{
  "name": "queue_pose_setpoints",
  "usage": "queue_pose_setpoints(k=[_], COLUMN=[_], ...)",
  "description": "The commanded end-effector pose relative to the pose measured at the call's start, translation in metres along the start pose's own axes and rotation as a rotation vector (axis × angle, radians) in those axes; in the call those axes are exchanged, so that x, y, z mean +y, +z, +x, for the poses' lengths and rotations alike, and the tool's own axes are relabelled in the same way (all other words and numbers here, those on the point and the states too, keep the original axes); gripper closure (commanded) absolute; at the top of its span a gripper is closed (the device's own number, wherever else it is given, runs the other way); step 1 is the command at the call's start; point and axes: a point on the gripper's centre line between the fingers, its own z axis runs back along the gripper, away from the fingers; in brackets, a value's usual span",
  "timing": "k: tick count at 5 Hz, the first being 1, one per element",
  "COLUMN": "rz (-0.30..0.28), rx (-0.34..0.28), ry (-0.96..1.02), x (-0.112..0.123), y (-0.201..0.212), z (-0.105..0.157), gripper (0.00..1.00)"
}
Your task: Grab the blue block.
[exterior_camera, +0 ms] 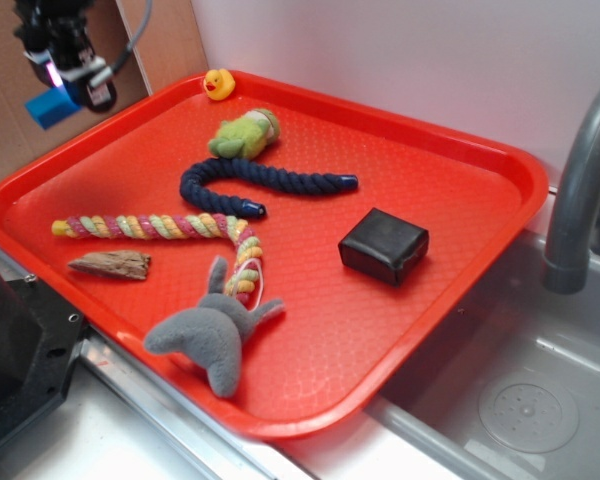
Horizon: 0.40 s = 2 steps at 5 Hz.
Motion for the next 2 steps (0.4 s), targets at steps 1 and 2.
queue_pose_setpoints(k=[1, 2], rz=[-0.013, -0.038], rx=[-0.132, -0.123], ry=[0.086, 0.082], x=[-0.0062, -0.0046], y=[0.079, 0.0813], z=[0.0007, 0.0008], gripper=[1.0, 1.0])
